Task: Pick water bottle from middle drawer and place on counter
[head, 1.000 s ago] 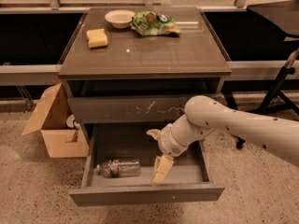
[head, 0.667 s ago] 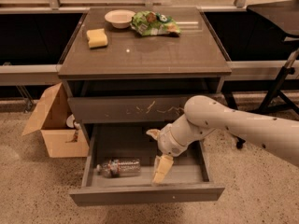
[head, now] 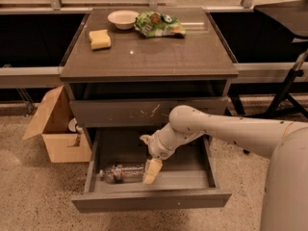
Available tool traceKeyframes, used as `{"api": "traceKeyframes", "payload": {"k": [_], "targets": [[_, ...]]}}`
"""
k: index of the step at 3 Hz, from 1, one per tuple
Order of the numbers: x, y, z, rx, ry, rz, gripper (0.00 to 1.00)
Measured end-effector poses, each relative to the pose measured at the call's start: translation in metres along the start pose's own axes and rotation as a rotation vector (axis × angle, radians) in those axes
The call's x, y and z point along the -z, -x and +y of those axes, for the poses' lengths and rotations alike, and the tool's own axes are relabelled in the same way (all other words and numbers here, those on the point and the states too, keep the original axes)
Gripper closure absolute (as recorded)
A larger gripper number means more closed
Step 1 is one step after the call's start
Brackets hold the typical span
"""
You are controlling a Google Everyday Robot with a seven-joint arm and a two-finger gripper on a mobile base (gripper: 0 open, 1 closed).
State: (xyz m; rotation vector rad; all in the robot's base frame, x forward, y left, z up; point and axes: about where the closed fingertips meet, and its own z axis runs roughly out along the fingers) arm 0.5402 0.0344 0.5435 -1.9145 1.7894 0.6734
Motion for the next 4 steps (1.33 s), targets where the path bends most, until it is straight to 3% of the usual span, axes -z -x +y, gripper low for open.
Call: {"api": "traceKeyframes", "payload": {"k": [1, 2, 4], "targets": [[-0.039, -0.004, -0.022, -0.003, -0.008, 0.014, 0.0], [-0.116, -0.002, -0.053, -0.017, 0.016, 0.009, 0.0], [-0.135, 0.005, -0.052, 0.003, 0.04, 0.018, 0.0]]}}
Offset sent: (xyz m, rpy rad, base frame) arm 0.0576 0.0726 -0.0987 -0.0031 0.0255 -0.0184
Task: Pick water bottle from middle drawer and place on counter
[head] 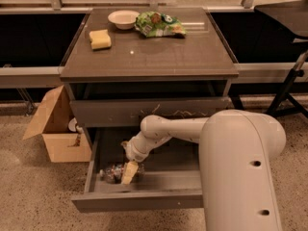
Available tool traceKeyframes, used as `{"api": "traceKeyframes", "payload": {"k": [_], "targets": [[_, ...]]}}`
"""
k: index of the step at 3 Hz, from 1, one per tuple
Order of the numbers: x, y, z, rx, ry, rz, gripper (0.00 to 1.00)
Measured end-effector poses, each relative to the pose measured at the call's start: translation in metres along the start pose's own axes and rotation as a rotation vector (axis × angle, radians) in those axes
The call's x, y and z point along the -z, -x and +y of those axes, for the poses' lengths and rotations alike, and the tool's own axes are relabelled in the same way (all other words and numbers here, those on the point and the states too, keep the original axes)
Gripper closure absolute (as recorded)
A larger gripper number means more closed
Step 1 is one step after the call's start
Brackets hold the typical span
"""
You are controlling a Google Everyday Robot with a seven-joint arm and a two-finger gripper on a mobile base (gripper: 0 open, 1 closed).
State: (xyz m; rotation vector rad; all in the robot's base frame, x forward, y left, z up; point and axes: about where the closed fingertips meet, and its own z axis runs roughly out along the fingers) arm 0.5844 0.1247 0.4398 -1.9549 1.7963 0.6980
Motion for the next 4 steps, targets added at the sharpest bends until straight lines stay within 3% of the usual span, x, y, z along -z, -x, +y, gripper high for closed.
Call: {"api": "traceKeyframes", "payload": {"k": [1, 4], "targets": [[-0.018, 0.003, -0.003, 0.011, 0.018, -0.004, 0.0], [-0.079, -0.009, 0.004, -0.017, 0.092, 0.018, 0.68]]}}
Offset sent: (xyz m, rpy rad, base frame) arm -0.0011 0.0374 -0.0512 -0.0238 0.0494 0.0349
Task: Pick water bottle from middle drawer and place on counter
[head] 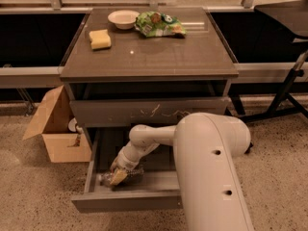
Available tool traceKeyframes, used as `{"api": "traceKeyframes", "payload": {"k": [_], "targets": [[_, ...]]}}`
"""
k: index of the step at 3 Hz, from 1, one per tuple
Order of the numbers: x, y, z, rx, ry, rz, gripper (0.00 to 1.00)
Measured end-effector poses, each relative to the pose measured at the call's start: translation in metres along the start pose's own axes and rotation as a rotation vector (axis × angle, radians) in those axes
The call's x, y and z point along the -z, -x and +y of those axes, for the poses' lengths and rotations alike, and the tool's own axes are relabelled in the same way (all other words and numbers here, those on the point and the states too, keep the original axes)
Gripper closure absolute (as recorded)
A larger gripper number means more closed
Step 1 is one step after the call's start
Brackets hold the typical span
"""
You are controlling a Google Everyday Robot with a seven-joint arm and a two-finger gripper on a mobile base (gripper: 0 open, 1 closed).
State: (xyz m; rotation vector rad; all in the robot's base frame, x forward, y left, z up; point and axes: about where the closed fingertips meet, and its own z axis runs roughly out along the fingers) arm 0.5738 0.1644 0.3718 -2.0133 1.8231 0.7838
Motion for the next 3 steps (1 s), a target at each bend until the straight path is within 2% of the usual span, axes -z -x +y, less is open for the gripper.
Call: {"api": "traceKeyframes", "payload": {"k": [1, 2, 3], "targets": [[-0.004, -0.003, 0.002, -0.001, 0.009, -0.011, 0.97], [-0.001, -0.001, 0.002, 0.0, 0.008, -0.013, 1.0], [0.044, -0.009, 0.008, 0.043, -0.045, -0.096, 1.0]]}}
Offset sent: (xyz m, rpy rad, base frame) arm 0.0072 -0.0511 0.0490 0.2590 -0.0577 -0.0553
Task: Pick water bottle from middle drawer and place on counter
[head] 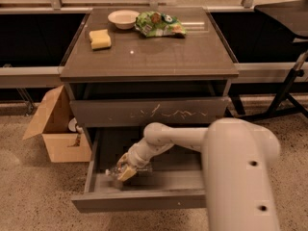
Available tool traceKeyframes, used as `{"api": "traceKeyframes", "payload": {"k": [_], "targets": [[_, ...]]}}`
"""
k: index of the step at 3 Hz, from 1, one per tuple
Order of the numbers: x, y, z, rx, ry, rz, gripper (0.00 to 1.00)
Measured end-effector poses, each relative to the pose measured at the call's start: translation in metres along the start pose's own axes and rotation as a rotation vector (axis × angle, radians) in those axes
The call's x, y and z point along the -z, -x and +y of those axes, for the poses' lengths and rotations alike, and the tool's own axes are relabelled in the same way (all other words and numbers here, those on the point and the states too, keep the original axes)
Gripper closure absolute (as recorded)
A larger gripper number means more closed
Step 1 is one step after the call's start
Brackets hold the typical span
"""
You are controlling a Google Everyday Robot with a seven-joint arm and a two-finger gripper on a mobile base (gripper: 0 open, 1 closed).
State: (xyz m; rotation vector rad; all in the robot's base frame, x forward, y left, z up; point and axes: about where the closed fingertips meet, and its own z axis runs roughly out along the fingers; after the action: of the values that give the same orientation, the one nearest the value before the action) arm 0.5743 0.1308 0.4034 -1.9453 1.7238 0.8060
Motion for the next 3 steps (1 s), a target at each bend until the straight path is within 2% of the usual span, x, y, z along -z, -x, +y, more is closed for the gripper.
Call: {"api": "traceKeyframes", "payload": {"k": [1, 2, 3], "targets": [[0.069, 0.003, 0.008, 0.086, -0.059, -0.117, 1.0], [0.087, -0.016, 0.014, 0.108, -0.086, -0.127, 1.0], [0.087, -0.015, 0.014, 0.108, -0.086, -0.127, 1.0]]}}
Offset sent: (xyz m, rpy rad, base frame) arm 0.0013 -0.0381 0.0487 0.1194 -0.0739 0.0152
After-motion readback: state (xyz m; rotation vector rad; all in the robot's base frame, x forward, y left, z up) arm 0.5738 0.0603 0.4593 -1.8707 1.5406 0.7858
